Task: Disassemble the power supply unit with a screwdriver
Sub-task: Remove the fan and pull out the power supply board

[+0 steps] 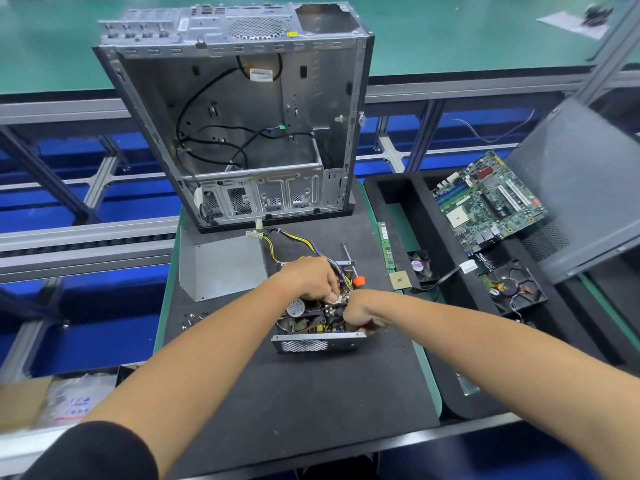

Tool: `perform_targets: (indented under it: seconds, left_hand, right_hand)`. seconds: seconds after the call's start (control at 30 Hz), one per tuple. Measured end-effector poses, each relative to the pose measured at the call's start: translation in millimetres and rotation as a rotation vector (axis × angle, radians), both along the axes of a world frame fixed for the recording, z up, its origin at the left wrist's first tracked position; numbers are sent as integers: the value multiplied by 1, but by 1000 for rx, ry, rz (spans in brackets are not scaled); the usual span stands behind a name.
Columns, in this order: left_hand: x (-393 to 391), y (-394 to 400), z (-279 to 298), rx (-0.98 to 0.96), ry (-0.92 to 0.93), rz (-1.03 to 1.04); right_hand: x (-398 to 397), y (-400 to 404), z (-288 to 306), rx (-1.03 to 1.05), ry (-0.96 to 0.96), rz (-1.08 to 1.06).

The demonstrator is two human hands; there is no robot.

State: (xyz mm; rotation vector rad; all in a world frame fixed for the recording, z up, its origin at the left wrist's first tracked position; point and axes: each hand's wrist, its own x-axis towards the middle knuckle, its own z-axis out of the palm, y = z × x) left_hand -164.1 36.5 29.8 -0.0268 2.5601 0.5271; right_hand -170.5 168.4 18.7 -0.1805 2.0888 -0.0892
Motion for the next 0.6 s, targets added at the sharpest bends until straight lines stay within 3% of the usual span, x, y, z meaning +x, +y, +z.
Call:
perform_targets:
  seconds: [0.2, 0.6]
  left_hand:
    - [0, 0, -1, 1, 1, 5]
    - [-4, 1, -6, -25, 27, -20]
  right_hand:
    - [3, -5, -1, -70, 4, -111]
    - [0, 2, -13, -169, 155, -36]
